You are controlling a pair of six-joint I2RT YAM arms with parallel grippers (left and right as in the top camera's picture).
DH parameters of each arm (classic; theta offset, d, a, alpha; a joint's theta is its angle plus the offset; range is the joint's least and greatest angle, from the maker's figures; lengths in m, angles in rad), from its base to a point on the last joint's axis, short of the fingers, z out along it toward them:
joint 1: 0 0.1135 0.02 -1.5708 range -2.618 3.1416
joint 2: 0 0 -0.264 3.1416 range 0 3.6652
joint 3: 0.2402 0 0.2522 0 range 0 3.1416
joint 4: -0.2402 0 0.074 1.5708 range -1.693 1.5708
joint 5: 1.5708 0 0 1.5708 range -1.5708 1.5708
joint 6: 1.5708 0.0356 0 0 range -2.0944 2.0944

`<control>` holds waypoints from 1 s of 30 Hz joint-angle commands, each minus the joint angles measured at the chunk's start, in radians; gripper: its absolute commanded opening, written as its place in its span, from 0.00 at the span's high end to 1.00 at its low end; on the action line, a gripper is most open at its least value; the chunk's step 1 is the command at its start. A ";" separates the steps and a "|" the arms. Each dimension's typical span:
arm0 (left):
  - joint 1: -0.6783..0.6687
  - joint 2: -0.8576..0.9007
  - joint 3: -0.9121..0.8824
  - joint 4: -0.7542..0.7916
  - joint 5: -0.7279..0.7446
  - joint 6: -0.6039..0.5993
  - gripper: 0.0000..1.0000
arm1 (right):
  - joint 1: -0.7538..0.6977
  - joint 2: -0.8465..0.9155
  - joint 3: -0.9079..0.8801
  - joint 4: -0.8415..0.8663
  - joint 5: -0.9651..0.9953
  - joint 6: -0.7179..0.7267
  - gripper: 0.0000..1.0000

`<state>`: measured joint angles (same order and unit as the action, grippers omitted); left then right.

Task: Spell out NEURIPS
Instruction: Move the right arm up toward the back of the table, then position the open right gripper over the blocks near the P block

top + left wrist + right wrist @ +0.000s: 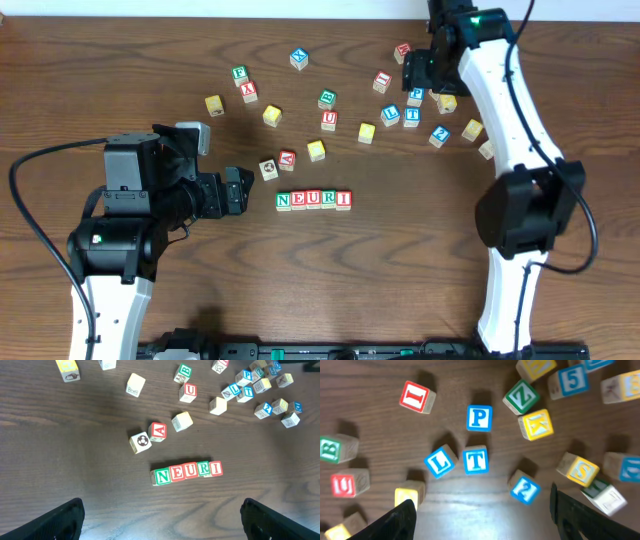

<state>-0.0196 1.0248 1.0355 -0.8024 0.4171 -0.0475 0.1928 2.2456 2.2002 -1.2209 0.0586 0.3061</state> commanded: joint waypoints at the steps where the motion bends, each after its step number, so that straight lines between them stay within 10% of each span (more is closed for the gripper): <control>1: 0.006 -0.006 0.014 0.002 0.009 0.010 0.02 | -0.020 0.061 0.027 0.015 -0.016 0.008 0.19; 30: 0.006 -0.006 0.014 0.002 0.009 0.010 0.02 | -0.043 0.218 0.027 0.184 -0.069 0.019 0.21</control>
<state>-0.0196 1.0248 1.0355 -0.8024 0.4171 -0.0479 0.1478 2.4584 2.2066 -1.0554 0.0055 0.3103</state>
